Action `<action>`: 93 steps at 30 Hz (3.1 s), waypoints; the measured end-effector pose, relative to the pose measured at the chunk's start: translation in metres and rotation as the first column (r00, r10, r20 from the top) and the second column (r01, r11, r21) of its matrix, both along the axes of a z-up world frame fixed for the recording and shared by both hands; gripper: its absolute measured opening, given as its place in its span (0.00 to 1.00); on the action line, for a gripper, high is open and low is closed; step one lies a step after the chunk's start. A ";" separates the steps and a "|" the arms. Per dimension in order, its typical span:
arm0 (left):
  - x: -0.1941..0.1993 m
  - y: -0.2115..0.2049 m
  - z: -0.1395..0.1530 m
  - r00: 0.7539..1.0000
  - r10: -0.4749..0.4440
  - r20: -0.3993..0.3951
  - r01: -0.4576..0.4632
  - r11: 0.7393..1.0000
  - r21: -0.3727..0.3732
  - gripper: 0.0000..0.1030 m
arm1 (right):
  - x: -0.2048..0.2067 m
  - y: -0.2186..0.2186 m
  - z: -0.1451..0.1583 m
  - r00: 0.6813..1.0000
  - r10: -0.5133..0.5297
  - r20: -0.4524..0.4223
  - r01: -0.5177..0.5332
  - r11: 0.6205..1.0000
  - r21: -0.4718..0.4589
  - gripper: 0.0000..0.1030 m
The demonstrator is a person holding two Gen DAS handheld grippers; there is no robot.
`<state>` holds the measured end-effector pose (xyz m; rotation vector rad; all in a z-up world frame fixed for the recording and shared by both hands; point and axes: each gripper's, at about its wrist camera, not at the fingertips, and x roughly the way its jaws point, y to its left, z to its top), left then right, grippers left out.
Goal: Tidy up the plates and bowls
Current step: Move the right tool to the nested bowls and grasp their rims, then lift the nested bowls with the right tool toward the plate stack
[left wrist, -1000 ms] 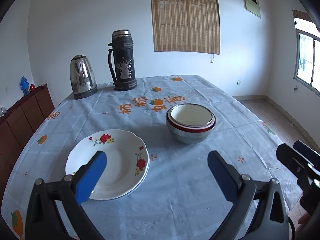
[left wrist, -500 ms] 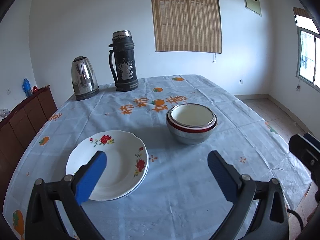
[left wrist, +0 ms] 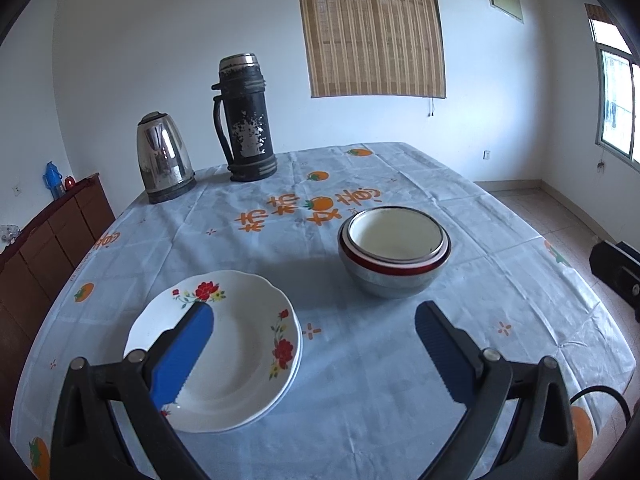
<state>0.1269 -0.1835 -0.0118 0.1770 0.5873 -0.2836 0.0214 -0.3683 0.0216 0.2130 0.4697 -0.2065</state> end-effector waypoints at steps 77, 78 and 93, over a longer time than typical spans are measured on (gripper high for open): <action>0.146 -0.085 -0.043 0.940 -0.136 -0.313 0.108 0.989 -0.105 0.22 | 0.181 -0.043 -0.083 0.948 0.068 -0.310 0.019 0.963 0.270 0.32; 0.141 -0.086 -0.041 0.942 -0.139 -0.305 0.114 0.988 -0.100 0.22 | 0.177 -0.043 -0.081 0.949 0.065 -0.310 0.021 0.964 0.266 0.32; 0.064 -0.090 -0.031 0.933 -0.179 -0.311 0.171 0.984 -0.054 0.22 | 0.096 -0.041 -0.067 0.941 0.035 -0.337 0.058 0.964 0.261 0.32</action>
